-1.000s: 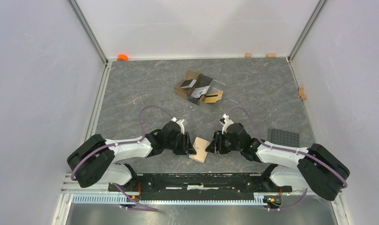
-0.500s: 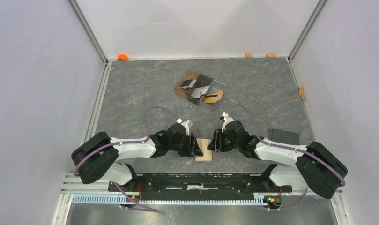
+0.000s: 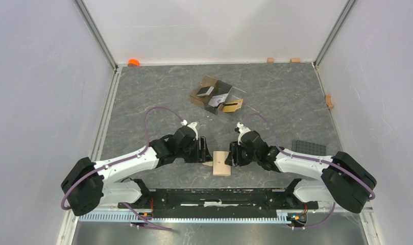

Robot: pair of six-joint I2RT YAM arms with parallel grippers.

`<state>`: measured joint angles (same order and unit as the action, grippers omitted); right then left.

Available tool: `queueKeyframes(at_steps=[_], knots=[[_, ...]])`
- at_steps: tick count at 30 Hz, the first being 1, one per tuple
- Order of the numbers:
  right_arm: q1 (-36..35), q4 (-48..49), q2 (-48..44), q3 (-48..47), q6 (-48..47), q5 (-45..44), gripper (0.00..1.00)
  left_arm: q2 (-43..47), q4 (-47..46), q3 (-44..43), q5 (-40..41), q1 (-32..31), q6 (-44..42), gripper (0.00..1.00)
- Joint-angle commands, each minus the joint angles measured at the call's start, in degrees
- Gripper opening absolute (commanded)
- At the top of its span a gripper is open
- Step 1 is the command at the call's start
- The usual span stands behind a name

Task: Put the credit cards into the card holder
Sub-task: Close the card holder at the center of the board.

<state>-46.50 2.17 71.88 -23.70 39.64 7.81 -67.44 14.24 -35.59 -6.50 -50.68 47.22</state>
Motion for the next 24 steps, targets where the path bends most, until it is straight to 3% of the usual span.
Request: queueKeyframes(at_steps=[1,7,24], knots=[[-1.3,-0.5,1.9,-3.2,-1.1,-2.0,0.51,-1.1,4.6,0.4,2.0,1.5,-3.9,0.68],[-2.7,-6.3,5.5,-5.6,-2.2,-6.6,0.49,-1.4,0.9,3.4,-0.1,4.0,-3.7,0.59],[-4.8,-8.9,9.5,-5.2,-1.1,-11.6,0.42,-4.3,-4.7,5.6,-4.5,5.6,-3.0,0.38]])
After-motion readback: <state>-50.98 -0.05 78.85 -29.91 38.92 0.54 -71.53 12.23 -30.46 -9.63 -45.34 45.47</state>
